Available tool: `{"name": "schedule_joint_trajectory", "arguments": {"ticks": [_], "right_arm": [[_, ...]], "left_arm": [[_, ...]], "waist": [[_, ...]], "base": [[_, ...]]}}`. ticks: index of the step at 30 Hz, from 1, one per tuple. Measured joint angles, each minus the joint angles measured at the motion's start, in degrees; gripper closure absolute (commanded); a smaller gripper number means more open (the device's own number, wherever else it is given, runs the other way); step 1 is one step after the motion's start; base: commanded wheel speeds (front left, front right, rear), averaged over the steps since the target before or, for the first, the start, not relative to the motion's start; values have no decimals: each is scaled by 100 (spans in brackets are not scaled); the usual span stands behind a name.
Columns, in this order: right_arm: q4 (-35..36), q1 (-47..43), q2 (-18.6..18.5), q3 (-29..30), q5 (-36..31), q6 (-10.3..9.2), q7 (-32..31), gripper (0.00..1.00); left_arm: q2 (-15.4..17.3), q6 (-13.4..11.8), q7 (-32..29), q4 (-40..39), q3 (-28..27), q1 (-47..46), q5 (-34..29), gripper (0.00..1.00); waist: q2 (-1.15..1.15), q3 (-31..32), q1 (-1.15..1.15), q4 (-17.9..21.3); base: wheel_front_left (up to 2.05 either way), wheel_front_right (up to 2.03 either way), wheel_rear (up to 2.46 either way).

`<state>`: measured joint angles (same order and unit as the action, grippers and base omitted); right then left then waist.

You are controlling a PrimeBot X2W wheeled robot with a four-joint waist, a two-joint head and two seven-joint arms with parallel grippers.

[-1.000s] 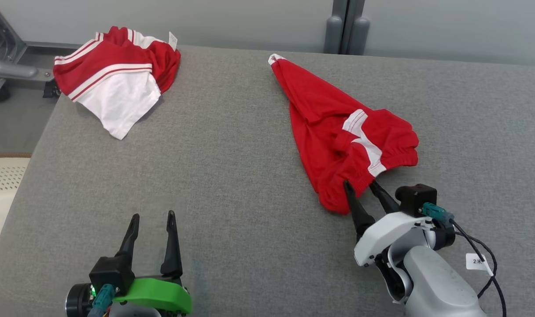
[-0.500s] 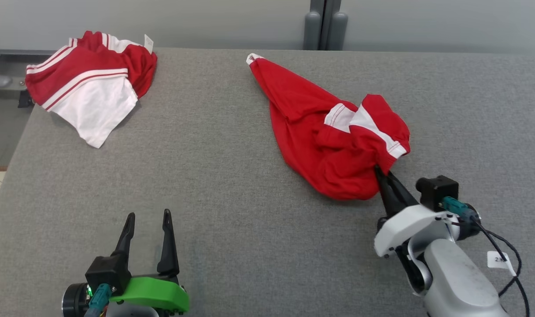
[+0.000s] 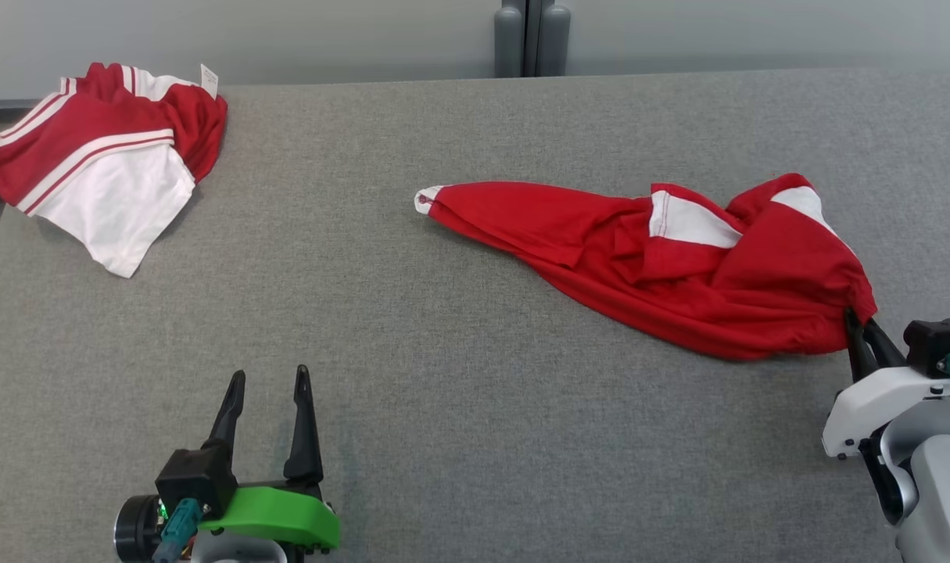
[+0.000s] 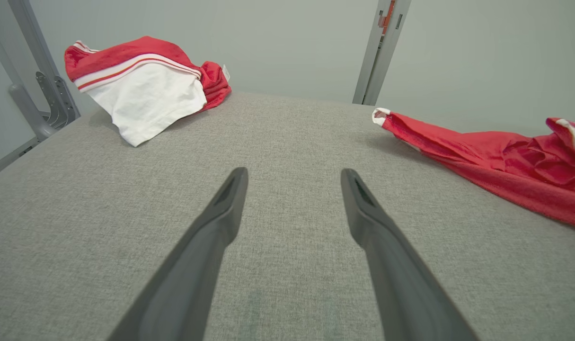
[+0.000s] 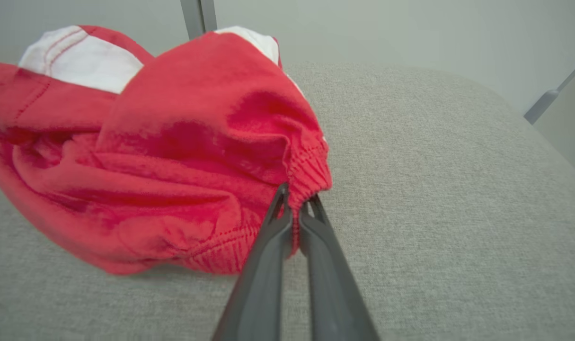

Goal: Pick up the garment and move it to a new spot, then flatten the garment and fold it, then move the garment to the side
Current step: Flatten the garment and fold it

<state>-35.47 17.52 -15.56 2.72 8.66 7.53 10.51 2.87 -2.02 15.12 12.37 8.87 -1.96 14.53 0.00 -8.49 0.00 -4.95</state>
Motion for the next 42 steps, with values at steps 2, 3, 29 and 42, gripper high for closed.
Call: {"name": "schedule_joint_trajectory", "arguments": {"ticks": [2, 3, 29, 42], "right_arm": [[-99, 5, 21, 85, -79, 0, -10, 100], [-144, 10, 40, 137, -133, 0, 29, 73], [1869, -706, 1235, 747, -637, 0, 454, 0], [1841, -260, 1268, -52, -107, 0, 455, 0]], "left_arm": [[-1, 0, 1, -3, 12, -22, 3, 0], [-1, 0, 0, -2, 20, -28, 4, 0], [-12, 446, -310, 501, 1779, -1494, 252, 0], [-18, 102, -646, 2003, 3398, -3490, 1439, 0]], "waist": [[0, -39, 0, 3], [0, -54, 0, 0], [0, 173, 0, 527], [0, -463, 0, 1293]], "base": [[0, 0, 0], [0, 0, 0], [0, 0, 0], [0, 0, 0]]}}
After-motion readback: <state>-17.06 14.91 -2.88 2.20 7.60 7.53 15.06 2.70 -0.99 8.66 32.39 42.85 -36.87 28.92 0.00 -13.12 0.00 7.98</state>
